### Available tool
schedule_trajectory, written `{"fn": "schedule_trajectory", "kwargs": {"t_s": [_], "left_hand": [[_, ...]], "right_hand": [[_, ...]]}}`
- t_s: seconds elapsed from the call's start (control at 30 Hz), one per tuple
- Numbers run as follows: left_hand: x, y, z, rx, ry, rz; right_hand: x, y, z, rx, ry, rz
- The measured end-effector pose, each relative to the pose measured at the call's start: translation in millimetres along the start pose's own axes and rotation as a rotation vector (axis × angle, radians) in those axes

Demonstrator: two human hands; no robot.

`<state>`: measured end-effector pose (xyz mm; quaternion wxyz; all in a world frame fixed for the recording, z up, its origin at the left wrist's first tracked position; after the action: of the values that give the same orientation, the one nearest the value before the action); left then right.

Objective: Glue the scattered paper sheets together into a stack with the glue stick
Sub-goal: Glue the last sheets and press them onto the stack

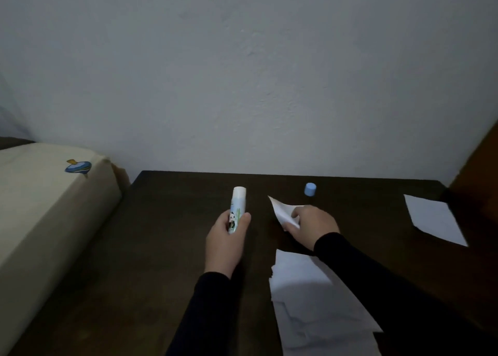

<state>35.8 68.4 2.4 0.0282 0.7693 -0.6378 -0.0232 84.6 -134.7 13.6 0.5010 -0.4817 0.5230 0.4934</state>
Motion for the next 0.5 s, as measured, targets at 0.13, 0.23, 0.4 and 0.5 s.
{"fn": "schedule_trajectory", "kwargs": {"t_s": [0.13, 0.23, 0.4, 0.5], "left_hand": [[14, -1, 9, 0.034, -0.076, 0.028], [22, -3, 14, 0.053, -0.112, 0.064], [35, -4, 14, 0.02, -0.006, 0.089], [40, -5, 20, -0.044, 0.116, 0.036]], "right_hand": [[11, 7, 6, -0.032, -0.04, -0.012], [19, 8, 15, -0.056, -0.104, 0.004], [18, 5, -16, -0.082, -0.203, -0.053], [25, 5, -54, -0.115, -0.156, -0.039]]}}
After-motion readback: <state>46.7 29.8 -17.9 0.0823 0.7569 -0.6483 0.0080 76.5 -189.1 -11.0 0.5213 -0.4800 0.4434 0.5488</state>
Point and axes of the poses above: each hand's wrist, its own y-axis away from the middle knuckle, its own x-axis out of the palm, z = x × y, the point moved 7 cm from there along -y, towards the middle knuckle, and after that the axes turned 9 degrees about y, right-handed, at the moved point
